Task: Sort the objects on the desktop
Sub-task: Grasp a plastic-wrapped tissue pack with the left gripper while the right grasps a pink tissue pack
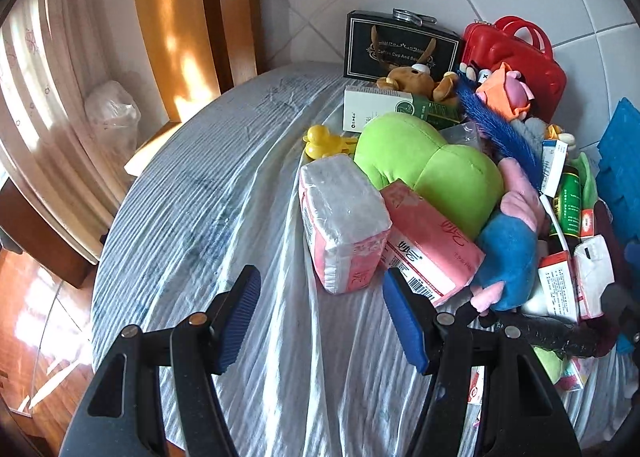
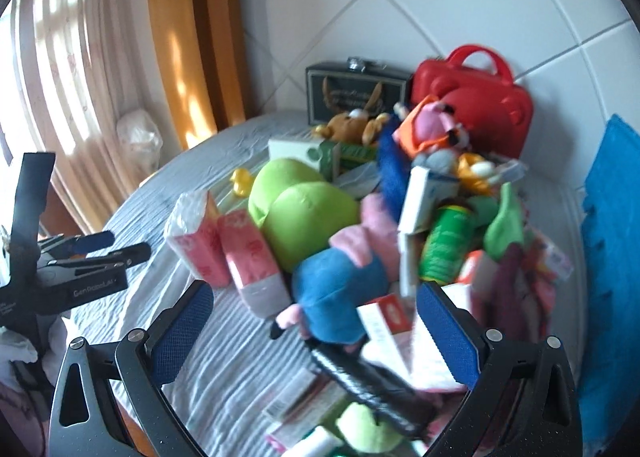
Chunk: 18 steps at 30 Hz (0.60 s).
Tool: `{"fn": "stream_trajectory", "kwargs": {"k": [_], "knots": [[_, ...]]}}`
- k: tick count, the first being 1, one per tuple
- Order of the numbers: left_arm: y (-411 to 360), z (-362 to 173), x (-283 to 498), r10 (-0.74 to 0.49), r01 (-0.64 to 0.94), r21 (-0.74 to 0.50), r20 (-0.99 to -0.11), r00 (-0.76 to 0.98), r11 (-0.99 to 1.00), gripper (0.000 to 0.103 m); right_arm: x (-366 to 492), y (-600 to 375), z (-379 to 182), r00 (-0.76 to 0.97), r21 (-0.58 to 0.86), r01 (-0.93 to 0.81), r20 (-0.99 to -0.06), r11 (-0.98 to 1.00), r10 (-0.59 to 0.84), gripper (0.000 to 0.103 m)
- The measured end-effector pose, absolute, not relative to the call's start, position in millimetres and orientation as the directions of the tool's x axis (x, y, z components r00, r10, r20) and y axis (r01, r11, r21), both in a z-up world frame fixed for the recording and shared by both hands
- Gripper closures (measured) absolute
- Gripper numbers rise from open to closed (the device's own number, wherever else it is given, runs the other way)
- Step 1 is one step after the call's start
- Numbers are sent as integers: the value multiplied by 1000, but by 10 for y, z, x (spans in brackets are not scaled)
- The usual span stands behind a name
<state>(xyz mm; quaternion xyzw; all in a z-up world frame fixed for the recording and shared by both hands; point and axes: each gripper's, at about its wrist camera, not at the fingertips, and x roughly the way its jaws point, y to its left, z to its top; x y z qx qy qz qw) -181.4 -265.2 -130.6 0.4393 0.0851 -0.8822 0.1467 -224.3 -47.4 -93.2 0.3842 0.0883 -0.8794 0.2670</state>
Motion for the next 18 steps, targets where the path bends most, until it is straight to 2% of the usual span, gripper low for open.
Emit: {"fn": "stream_trajectory", "kwargs": {"k": [5, 14, 15, 18], "knots": [[-2613, -1426, -2098, -147, 293, -31, -810, -568, -956, 40, -2335, -606, -1152, -532, 40, 518, -767, -854, -358, 0], [-2705, -1898, -2556, -170, 290, 18, -845, -506, -957, 40, -2467, -760, -1319, -501, 4, 533, -804, -846, -320, 0], [-2709, -1923, -2558, -165, 272, 21, -839, -519, -962, 44, -2490, -802, -1343, -496, 0, 538, -809, -843, -317, 0], [-2739, -1915, -2477, -154, 238, 26, -829, -538, -971, 47, -2552, -970, -1463, -468, -1, 568, -823, -823, -322, 0]]}}
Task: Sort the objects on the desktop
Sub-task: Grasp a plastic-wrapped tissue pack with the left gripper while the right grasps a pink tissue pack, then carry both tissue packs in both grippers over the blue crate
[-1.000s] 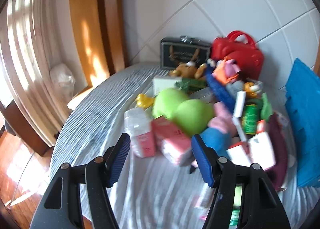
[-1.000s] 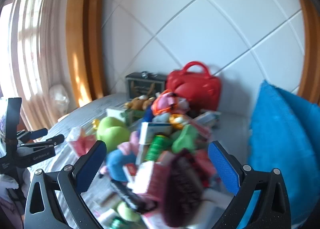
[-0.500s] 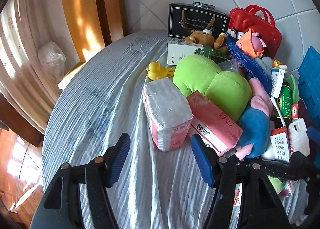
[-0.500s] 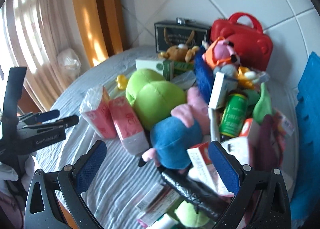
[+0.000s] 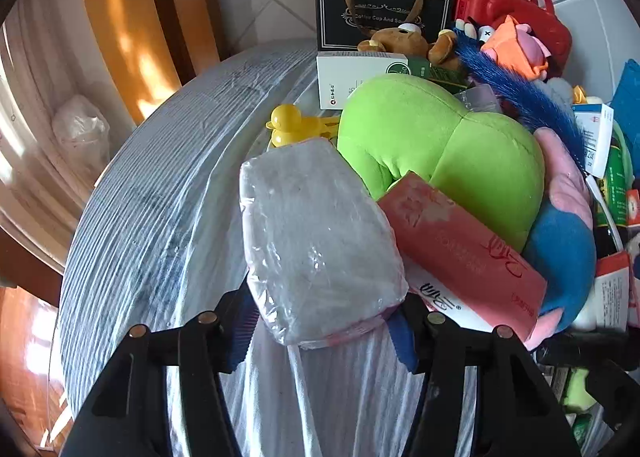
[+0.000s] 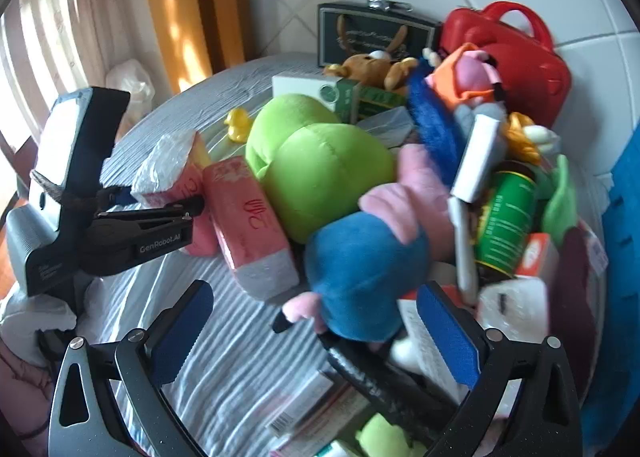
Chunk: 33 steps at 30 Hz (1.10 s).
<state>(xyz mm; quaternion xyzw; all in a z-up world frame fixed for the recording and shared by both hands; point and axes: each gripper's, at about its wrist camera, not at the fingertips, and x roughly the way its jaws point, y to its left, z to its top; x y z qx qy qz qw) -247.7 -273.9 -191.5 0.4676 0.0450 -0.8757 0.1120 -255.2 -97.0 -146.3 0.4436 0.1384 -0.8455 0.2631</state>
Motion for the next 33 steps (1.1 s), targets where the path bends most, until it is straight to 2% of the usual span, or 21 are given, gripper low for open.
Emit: {"fn": "stream_trajectory", "kwargs": {"k": [8, 19, 21, 23, 24, 29, 33], "knots": [[-2969, -1894, -2050, -189, 253, 62, -833, -520, -966, 47, -2723, -1502, -1829, -404, -24, 651, -857, -759, -320, 0], [-3062, -1911, -2060, -206, 283, 59, -826, -525, -957, 46, -2868, -1743, -1977, -364, -31, 654, -889, -755, -279, 2], [-3057, -1913, -2064, -206, 280, 61, -824, -527, -958, 46, -2898, -1755, -1984, -359, -31, 649, -894, -760, -270, 13], [-3053, -1914, -2065, -206, 276, 63, -823, -529, -959, 47, -2932, -1783, -2022, -346, -31, 647, -902, -762, -258, 38], [-3053, -1913, -2062, -206, 278, 61, -823, -529, -959, 47, -2938, -1794, -2042, -348, -40, 643, -905, -765, -246, 44], [-3048, -1821, -1986, -202, 288, 44, -813, -547, -957, 49, -2841, -1769, -1893, -380, -29, 638, -882, -770, -281, 52], [-2960, -1581, -1916, -226, 284, 61, -772, -594, -957, 49, -2693, -1644, -1582, -428, -11, 634, -838, -774, -338, 55]]}}
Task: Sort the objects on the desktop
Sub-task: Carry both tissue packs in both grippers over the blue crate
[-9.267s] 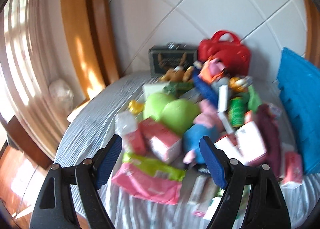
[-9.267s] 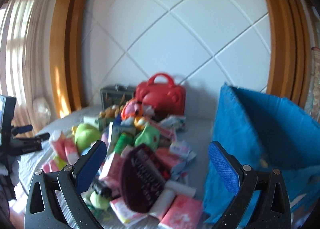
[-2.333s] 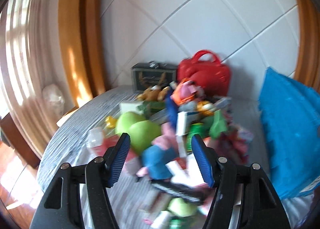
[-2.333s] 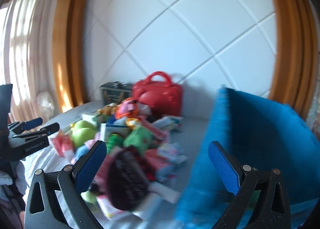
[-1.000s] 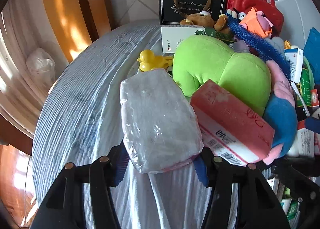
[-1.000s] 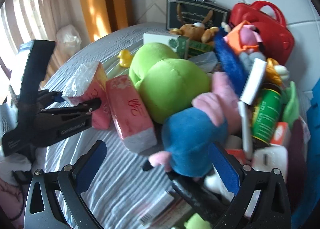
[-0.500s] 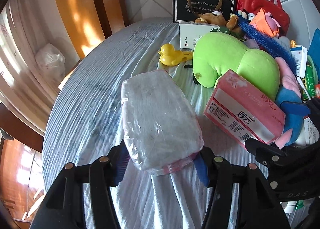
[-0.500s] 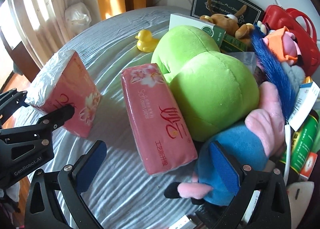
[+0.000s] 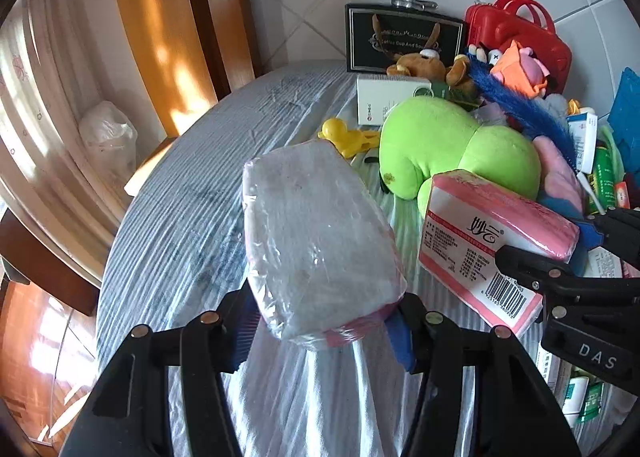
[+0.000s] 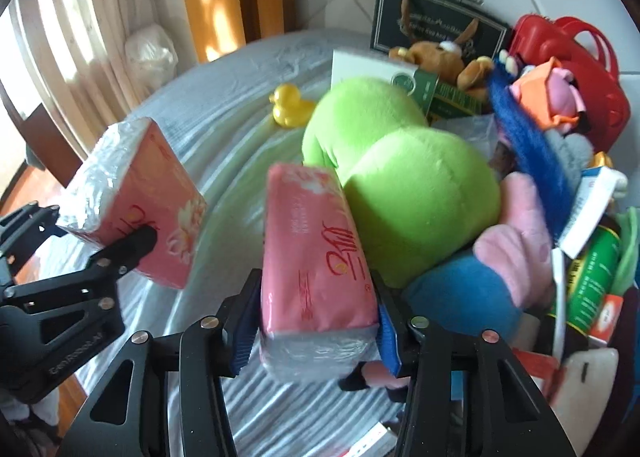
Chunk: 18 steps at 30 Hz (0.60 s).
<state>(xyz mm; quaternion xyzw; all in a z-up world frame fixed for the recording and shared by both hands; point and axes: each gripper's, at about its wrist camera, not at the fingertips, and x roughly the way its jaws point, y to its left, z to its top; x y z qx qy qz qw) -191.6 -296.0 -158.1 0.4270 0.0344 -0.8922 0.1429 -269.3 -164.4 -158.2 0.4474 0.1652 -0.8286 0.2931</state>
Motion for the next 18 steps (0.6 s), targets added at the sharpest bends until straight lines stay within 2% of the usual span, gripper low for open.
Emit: {"fn": "stream_trajectory", "kwargs": {"k": [6, 18], "knots": [[-2760, -1216, -1828, -223, 255, 65, -715, -663, -965, 49, -2540, -1428, -1136, -516, -32, 612, -773, -790, -369, 55], [-2045, -439, -1642, -163, 140, 84, -556, -815, -987, 49, -2078, -617, -183, -750, -85, 477, -558, -875, -355, 55]]}}
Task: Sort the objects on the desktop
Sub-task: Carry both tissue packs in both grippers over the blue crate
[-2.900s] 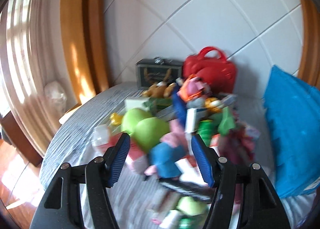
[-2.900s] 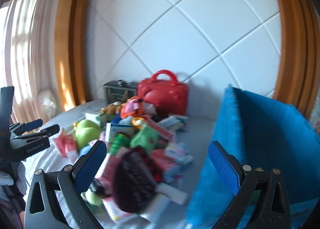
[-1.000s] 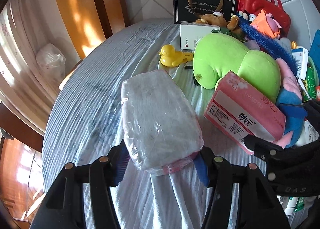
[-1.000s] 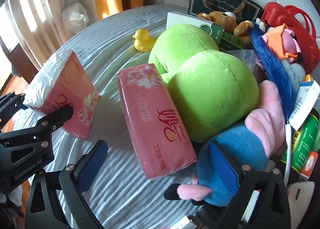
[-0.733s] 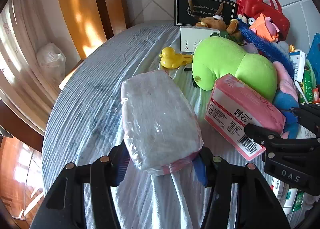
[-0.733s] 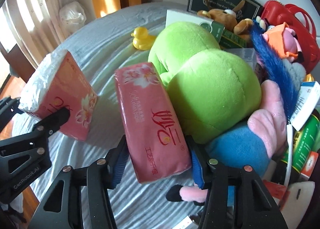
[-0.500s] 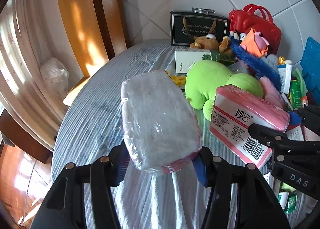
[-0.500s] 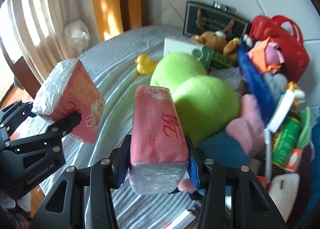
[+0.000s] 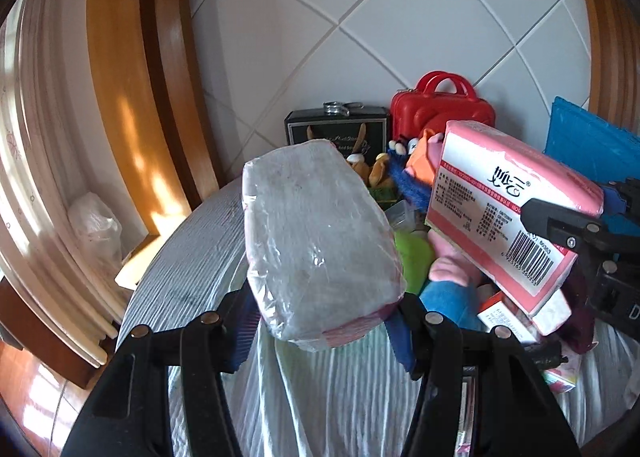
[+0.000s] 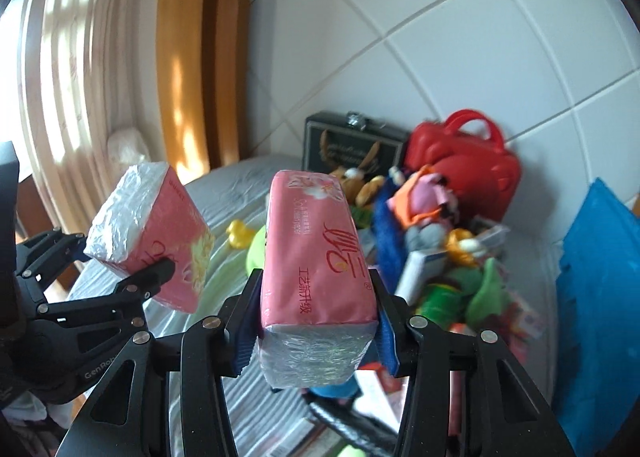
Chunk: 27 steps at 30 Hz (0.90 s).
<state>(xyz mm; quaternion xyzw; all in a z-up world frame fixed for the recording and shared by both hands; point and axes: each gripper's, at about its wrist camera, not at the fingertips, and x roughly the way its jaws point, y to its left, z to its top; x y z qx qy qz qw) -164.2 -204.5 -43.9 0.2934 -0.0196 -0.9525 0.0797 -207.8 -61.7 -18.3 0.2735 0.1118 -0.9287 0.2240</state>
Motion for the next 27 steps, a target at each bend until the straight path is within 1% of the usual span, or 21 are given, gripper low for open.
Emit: {"fn": "stream_trajectory", "kwargs": {"k": [7, 12, 21, 27], "knots": [[-1494, -206, -1623, -94, 62, 82, -492, -865, -995, 49, -1874, 57, 190, -838, -106, 375, -464, -921, -288, 55], [-997, -82, -1646, -45, -1, 96, -477, -878, -995, 49, -1787, 588, 380, -881, -110, 297, -416, -949, -227, 55], [149, 232, -1704, 62, -122, 115, -426, -903, -986, 49, -1758, 1754, 740, -938, -96, 150, -330, -984, -111, 55], [1002, 599, -1890, 140, -200, 126, -379, -915, -972, 49, -1927, 2744, 964, -956, -83, 31, -292, -996, -6, 55]]}}
